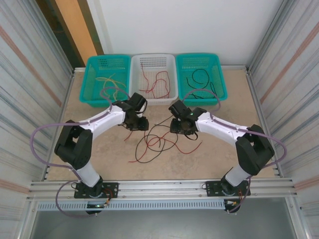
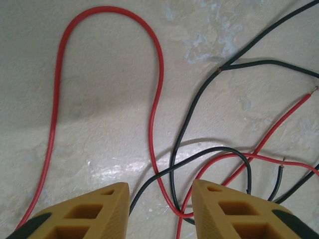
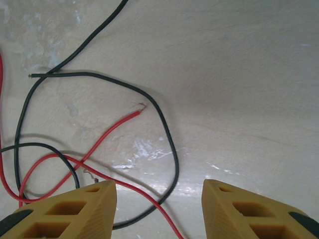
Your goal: Untangle the cables
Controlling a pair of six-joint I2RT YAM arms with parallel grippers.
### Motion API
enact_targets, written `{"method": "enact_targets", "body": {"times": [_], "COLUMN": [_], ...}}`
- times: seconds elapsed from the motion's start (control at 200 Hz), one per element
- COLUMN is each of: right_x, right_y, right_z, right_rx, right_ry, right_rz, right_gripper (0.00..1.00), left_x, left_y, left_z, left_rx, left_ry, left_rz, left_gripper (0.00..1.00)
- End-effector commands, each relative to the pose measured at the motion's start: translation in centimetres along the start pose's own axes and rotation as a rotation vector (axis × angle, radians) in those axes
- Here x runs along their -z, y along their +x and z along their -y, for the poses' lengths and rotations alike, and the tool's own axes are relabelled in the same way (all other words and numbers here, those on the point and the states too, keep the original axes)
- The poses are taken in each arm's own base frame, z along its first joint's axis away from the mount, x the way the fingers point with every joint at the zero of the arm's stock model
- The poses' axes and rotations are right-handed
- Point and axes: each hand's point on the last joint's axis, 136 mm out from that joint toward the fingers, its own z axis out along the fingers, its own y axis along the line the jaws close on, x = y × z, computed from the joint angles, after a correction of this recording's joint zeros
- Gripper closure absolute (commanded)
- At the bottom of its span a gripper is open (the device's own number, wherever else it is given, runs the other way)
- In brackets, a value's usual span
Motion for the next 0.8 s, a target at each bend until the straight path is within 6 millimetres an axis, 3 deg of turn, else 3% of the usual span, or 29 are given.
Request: {"method": "enact_targets", "body": {"times": [0.0,0.2,0.321,0.536,0.797], "right_x": [1.3,2.1,2.3,1.4,-0.2], "right_y": [-0.1,1.3,2.9,5.2,7.6], "right_z": [3.2,8.7,10.8,11.7,10.2], "right_rx": [-0.054,-0.202,-0.232,-0.279,-0.257], "right_ry": [0.073,0.16,0.217,0.222,0.229], "right_rz": [0.035,-0.005,-0.026,-0.074,-0.14], "right_gripper": [0.52,0.54,0.54,0.55,0.58], "left_x": [0.5,0.5,1.0,1.5,3.2], "left_y": [0.5,1.5,1.8,2.0,1.8], "left_z": [1.4,4.3,6.1,7.9,7.8], "left_rx": [-0.095,-0.256,-0.325,-0.386,-0.397], "left_ry": [-0.03,-0.038,-0.012,0.029,0.028], "left_rz": [-0.012,-0.021,-0.008,-0.001,0.051], "left_gripper": [0.61,0.61,0.6,0.6,0.6]}}
